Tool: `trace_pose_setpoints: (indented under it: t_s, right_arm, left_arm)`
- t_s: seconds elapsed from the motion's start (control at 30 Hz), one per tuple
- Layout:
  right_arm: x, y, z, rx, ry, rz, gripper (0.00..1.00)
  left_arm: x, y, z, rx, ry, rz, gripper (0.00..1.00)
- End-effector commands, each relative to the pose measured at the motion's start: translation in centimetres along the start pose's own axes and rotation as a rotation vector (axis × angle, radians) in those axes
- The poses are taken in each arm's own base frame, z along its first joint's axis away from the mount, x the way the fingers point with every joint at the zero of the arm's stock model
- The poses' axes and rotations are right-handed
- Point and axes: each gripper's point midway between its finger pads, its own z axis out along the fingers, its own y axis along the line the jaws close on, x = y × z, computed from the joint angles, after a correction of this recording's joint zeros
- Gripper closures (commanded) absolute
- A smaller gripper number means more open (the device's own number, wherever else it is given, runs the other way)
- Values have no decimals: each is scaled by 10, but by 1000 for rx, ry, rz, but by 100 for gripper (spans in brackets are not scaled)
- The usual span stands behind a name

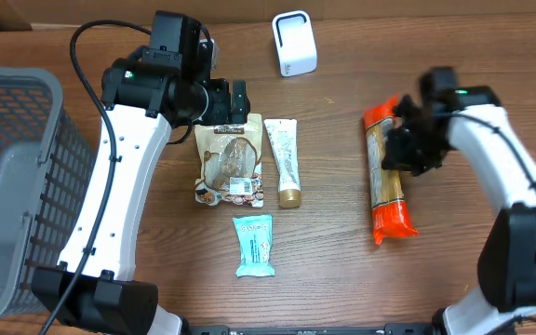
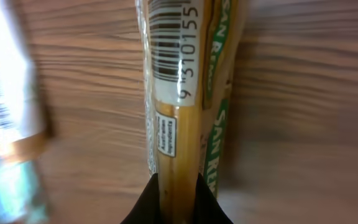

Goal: Scan the item barcode

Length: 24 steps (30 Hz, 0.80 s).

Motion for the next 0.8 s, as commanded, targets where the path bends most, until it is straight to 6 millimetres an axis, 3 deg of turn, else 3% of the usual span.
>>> trace_pose_setpoints:
  t_s: [0.0, 0.1, 0.17, 0.2, 0.23, 0.3, 0.37, 0.47, 0.77]
  right_arm:
    - [-4, -11, -25, 408, -156, 70, 96]
    - [9, 14, -8, 508, -132, -35, 92]
    - [18, 33, 8, 515, -98, -108, 54]
    - [22, 42, 15, 513, -83, -137, 27]
    - [25, 49, 21, 511, -75, -162, 15]
    - [25, 61, 27, 494, -99, -148, 5]
    - [23, 71, 30, 429, -101, -139, 0]
    - [16, 78, 29, 309, -63, -149, 0]
    - [-4, 64, 16, -89, 31, -149, 0]
  left_arm:
    - [-1, 2, 2, -9, 3, -16, 0]
    - [-1, 2, 2, -9, 2, -16, 1]
    - [-1, 2, 2, -9, 2, -17, 0]
    - [-1, 2, 2, -9, 2, -16, 1]
    - [-1, 2, 2, -9, 2, -16, 1]
    - [-1, 2, 2, -9, 2, -16, 1]
    - [-1, 2, 2, -9, 3, -16, 1]
    - [-1, 2, 2, -9, 3, -16, 1]
    - [-1, 2, 2, -9, 3, -16, 0]
